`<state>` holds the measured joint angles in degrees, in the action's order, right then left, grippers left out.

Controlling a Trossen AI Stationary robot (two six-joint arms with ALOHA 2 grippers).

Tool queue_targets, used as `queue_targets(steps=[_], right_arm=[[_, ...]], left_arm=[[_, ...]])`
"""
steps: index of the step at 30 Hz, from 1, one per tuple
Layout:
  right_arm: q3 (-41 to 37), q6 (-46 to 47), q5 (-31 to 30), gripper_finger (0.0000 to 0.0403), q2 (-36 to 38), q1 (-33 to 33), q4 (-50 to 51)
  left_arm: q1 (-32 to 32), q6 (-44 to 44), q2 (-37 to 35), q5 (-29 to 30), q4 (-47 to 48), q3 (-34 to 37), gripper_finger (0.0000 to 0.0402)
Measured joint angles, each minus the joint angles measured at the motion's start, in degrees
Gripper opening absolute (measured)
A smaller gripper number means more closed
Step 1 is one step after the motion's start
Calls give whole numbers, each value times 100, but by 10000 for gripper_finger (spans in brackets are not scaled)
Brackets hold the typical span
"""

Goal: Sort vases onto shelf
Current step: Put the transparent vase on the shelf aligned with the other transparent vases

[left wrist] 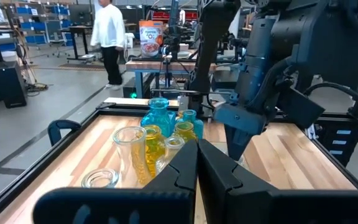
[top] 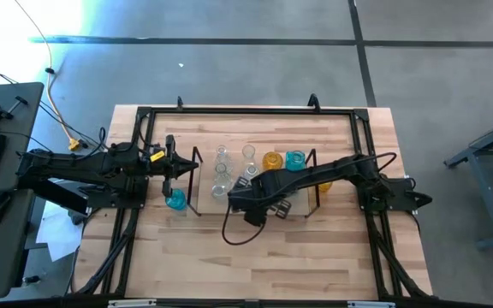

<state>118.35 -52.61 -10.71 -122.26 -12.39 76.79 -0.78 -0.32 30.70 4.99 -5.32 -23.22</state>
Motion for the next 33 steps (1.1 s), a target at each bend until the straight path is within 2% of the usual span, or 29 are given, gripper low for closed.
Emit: queue_targets(steps=[5, 22, 33], right_arm=[[-86, -24, -6, 9, 0, 52, -19], [-129, -1, -145, 69, -11, 79, 49], [20, 100, -813, 87, -13, -63, 47]], left_arm=[[-2, -2, 0, -38, -2, 0, 0], [-2, -2, 0, -55, -2, 0, 0], [-2, -4, 0, -59, -2, 0, 0]])
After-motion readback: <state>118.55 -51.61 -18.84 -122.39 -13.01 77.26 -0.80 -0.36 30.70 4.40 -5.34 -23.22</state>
